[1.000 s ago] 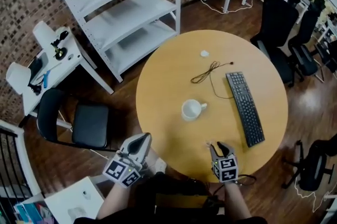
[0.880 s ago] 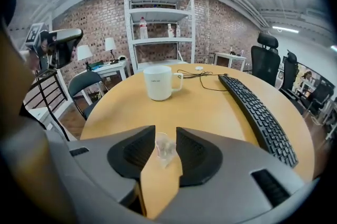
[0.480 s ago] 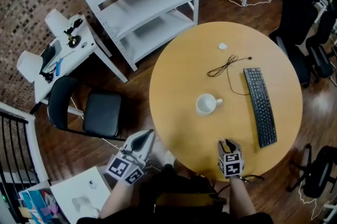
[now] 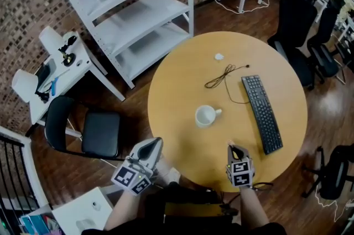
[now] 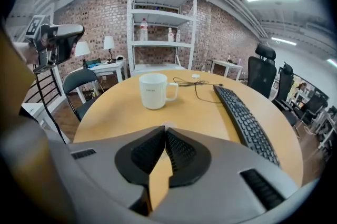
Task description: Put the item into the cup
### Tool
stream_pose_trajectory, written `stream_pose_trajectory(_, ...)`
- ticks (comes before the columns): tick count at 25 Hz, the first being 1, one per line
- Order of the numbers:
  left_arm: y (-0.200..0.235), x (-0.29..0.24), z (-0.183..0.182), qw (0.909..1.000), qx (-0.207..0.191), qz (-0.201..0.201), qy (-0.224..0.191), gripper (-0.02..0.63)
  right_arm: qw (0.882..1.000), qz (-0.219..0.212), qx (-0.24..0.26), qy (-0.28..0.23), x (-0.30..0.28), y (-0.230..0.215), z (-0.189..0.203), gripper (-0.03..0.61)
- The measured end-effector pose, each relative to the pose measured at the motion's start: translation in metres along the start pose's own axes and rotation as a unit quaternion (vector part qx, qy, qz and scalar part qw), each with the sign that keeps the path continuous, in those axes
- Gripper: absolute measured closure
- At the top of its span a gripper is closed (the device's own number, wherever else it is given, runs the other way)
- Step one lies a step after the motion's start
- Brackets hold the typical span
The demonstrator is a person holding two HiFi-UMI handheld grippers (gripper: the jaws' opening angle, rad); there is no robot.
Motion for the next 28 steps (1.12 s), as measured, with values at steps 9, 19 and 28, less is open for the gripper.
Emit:
stream_pose_trajectory(9, 0.016, -0.001, -0.006, 0.9993, -0.007, -0.015, -0.034, 0.611, 0.994, 0.001, 0.046, -0.102, 0.006, -0.013, -0.091, 0.565)
stream_pose_trajectory(19, 0.034, 0.031, -0.019, 0.993, -0.024, -0.093, -0.069, 0.611, 0.984, -0.042, 0.109, -0.137, -0.025, 0.005, -0.153, 0.565)
stream_pose_trajectory(28, 0.046, 0.061, -0.007, 0.9872, -0.015, -0.144, -0.067, 0.611, 0.981, -0.06, 0.135, -0.124, -0.06, 0.03, -0.161, 0.565)
Point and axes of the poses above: the fingertips, and each gripper's own axes: x backward along the fingers, y to its left, z out of its underside, the point moved 9 cm from there along x, backward along the fingers, and after that the axes turned 8 degrees about z, right-handed, at the moved point
